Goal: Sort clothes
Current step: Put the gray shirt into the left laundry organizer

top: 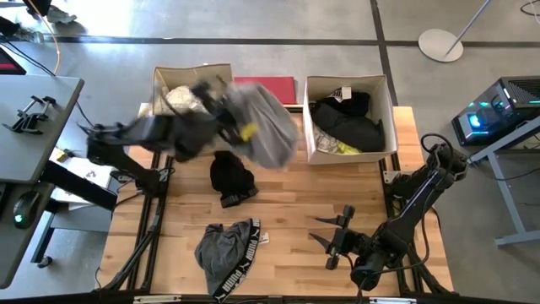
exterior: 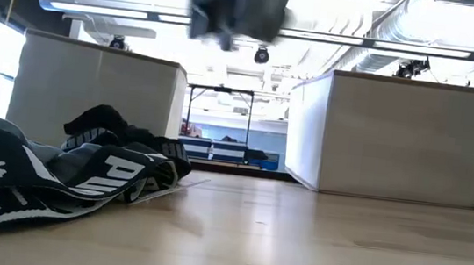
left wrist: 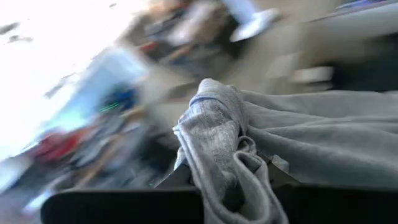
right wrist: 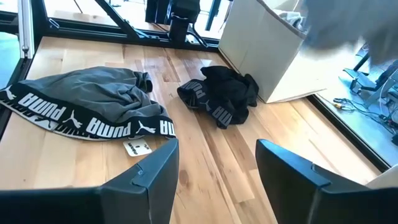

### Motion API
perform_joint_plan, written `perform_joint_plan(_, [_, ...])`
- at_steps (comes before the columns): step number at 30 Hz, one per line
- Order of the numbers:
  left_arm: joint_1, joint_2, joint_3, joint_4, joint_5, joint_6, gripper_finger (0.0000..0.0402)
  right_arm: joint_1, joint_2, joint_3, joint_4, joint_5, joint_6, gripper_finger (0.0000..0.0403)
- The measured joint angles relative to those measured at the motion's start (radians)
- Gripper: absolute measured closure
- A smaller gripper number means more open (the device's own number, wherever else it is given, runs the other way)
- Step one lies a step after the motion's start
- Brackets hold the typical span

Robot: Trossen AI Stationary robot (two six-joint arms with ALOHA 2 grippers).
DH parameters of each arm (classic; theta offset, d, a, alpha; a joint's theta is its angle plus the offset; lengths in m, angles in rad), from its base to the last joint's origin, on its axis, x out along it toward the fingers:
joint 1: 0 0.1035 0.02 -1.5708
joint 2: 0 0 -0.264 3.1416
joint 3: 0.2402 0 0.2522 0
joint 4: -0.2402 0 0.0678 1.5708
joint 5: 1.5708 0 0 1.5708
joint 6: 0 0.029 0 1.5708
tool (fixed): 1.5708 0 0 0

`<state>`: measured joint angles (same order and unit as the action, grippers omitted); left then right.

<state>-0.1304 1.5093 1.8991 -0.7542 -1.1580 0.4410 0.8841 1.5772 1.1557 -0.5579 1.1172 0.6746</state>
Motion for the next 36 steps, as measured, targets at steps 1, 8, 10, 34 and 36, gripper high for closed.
perform_joint_plan(1, [0.028,-0.018,0.011,0.001,-0.05,0.024,0.0386,0.0,0.0,0.0,-0.001,0.0,0.0,0.0202])
perform_joint_plan(8, [0.383,-0.103,0.019,-0.237,0.082,-0.165,0.0385,0.0,0.0,0.0,-0.003,0.0,0.001,0.0201])
perform_joint_plan(10, [0.498,-0.1,0.011,-0.387,0.241,-0.336,0.0385,0.0,0.0,0.0,-0.003,0.0,0.001,0.0201])
perform_joint_plan(34, [0.877,0.169,-0.706,0.059,1.354,-0.442,0.0371,0.0,0.066,0.0,-0.006,0.001,0.028,0.0202])
perform_joint_plan(36, [0.879,0.143,-0.659,-0.001,1.355,-0.436,0.0359,0.0,0.066,0.0,-0.006,0.004,0.027,0.0202])
